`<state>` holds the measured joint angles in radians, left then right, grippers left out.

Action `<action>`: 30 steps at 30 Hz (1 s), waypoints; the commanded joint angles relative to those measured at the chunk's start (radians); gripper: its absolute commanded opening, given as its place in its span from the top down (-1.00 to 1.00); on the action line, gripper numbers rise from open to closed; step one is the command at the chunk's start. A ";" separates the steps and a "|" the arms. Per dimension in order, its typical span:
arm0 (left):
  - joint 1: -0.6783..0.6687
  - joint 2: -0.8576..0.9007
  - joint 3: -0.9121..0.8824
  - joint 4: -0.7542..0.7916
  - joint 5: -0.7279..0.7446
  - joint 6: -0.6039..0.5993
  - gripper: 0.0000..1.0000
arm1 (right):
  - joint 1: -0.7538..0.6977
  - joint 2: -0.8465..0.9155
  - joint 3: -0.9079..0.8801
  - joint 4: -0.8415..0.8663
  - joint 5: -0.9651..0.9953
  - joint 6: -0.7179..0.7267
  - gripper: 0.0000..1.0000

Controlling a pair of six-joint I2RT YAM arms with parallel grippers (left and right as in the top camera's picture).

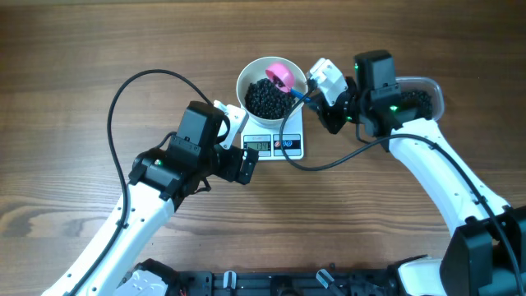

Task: Scoop item into bowl and weigh 150g on scale
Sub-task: 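Tilt the scoop with the right gripper to pour beans into the bowl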

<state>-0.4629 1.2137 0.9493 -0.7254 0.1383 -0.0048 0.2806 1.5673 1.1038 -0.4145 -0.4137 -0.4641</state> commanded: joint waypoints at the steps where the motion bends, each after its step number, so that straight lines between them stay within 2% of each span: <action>1: -0.005 0.004 0.019 0.003 -0.009 -0.003 -1.00 | 0.032 0.013 -0.005 0.002 0.057 -0.034 0.91; 23: -0.005 0.004 0.019 0.003 -0.009 -0.003 -1.00 | 0.053 -0.018 -0.004 0.029 0.122 -0.033 0.91; 30: -0.005 0.004 0.019 0.003 -0.008 -0.003 -1.00 | 0.053 -0.018 -0.004 0.041 0.088 0.052 0.91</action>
<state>-0.4629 1.2137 0.9493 -0.7254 0.1383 -0.0048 0.3286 1.5673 1.1038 -0.3866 -0.3092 -0.4683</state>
